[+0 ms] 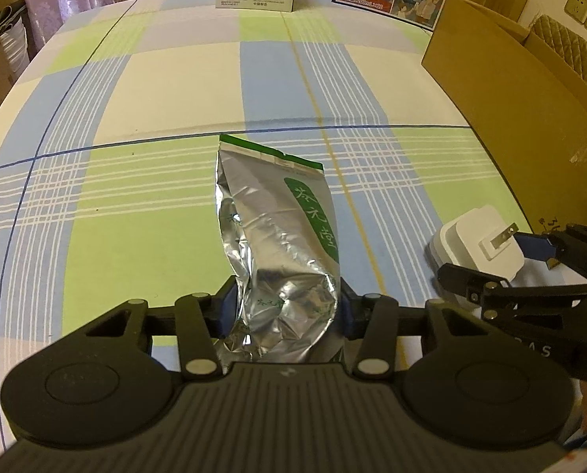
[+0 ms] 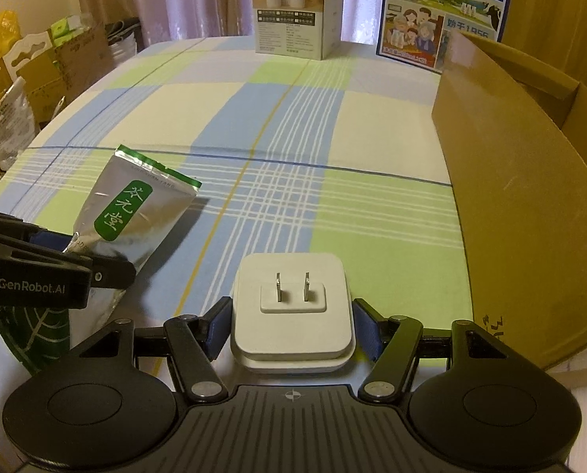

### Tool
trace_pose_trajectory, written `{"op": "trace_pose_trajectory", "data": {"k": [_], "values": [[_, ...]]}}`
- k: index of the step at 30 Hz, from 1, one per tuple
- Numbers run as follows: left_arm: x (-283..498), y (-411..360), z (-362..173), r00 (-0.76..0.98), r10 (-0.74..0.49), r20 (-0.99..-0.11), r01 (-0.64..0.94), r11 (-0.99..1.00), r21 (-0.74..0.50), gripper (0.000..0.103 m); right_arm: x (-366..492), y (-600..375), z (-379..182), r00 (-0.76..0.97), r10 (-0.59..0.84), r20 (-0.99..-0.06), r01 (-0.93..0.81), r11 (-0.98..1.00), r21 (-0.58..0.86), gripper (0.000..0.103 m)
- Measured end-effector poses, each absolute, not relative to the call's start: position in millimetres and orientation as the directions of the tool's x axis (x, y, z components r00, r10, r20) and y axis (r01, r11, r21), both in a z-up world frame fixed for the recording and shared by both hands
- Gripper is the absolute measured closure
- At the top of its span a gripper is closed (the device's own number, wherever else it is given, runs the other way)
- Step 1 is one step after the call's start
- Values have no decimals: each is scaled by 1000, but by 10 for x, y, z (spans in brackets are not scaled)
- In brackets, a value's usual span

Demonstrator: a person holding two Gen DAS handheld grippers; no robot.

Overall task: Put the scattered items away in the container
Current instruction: 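Lift and carry the tea packet and plug toward the cardboard box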

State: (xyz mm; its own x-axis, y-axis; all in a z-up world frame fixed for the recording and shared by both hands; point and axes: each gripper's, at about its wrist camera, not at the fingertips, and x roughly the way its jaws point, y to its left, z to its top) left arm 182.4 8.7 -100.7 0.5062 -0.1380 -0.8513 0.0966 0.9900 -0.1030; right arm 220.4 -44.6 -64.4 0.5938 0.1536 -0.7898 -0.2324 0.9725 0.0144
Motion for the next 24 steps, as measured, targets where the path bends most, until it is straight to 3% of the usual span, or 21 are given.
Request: {"op": "trace_pose_trajectory", "data": {"k": [14,24], "values": [[1801,88,-882,538,-136,-832,65,991,-120,60,2150,-556,-554,630,149,-763,-184,982,39,41],[1608,-88,-421,594,-156,-789,72,987,-141,60,1972,-669,-57,704,137,-697,-142,989,50,41]]}}
